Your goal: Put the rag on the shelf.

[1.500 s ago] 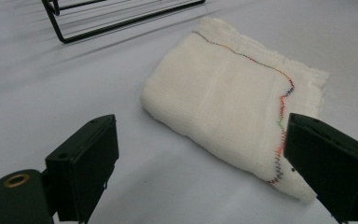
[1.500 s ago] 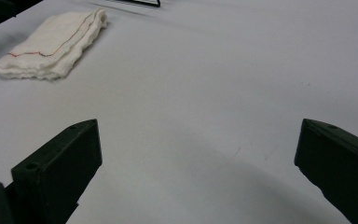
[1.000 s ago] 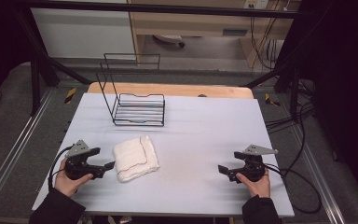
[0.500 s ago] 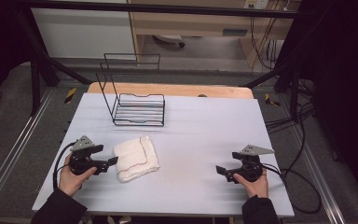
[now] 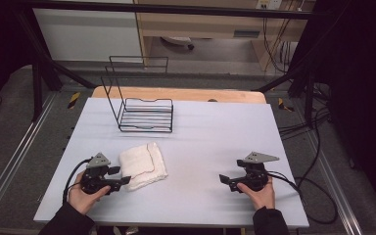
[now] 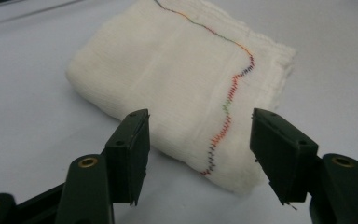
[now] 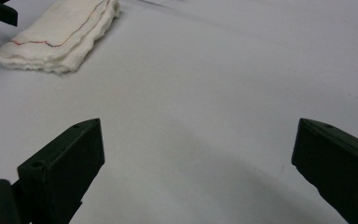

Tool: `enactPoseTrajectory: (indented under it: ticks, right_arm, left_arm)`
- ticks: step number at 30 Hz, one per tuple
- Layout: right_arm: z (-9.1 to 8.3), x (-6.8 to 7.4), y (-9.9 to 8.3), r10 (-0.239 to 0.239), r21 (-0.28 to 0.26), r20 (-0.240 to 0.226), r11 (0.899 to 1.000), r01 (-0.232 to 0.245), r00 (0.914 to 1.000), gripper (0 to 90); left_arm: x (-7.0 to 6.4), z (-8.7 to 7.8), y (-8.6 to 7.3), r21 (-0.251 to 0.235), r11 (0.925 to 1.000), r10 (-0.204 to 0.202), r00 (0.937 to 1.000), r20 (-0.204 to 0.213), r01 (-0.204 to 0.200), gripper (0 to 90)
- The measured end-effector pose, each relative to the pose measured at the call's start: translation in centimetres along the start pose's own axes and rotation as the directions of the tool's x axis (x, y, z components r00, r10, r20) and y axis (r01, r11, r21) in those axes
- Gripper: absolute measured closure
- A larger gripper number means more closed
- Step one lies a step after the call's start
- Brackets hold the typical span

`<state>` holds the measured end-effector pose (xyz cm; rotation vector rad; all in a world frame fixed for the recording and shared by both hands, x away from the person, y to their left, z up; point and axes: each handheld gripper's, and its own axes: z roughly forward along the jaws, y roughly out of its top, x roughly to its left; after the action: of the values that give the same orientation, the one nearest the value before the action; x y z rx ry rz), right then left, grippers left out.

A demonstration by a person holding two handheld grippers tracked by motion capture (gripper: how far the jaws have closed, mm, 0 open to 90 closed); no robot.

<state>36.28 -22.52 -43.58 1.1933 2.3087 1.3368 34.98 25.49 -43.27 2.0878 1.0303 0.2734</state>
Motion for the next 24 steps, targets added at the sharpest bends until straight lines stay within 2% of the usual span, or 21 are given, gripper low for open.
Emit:
enactPoseTrajectory:
  ticks: [5, 8, 14, 20, 24]
  right_arm:
    - [0.8, 1.2, 0.5, -0.006, 0.003, 0.000, 1.000, 0.006, 1.0000, 3.9]
    - [1.3, 2.1, 1.0, -0.013, -0.002, -0.007, 1.000, 0.013, 0.9999, 5.2]
    - [3.1, 4.4, 2.3, -0.024, 0.009, -0.006, 1.000, 0.024, 0.9997, 8.8]
    - [5.6, 7.1, 4.0, -0.058, 0.032, -0.007, 0.998, 0.058, 0.9983, 11.1]
    - [7.4, 8.9, 5.2, -0.074, 0.040, -0.032, 0.996, 0.075, 0.9968, 14.5]
  left_arm:
    - [-1.4, 0.2, -0.4, 0.028, 0.9996, -0.002, 0.9999, 0.011, 0.002, 45.0]
    - [-1.9, 0.4, -0.6, 0.047, 0.9989, -0.006, 1.0000, 0.004, 0.006, 49.7]
    - [-2.0, 0.6, -0.8, 0.063, 0.9977, -0.023, 0.9997, -0.004, 0.023, 58.9]
    - [-2.3, 0.8, -0.8, 0.080, 0.9968, -0.009, 0.9996, -0.025, 0.011, 65.2]
    - [-2.4, 0.8, -0.9, 0.083, 0.9965, -0.008, 0.9996, -0.028, 0.010, 68.9]
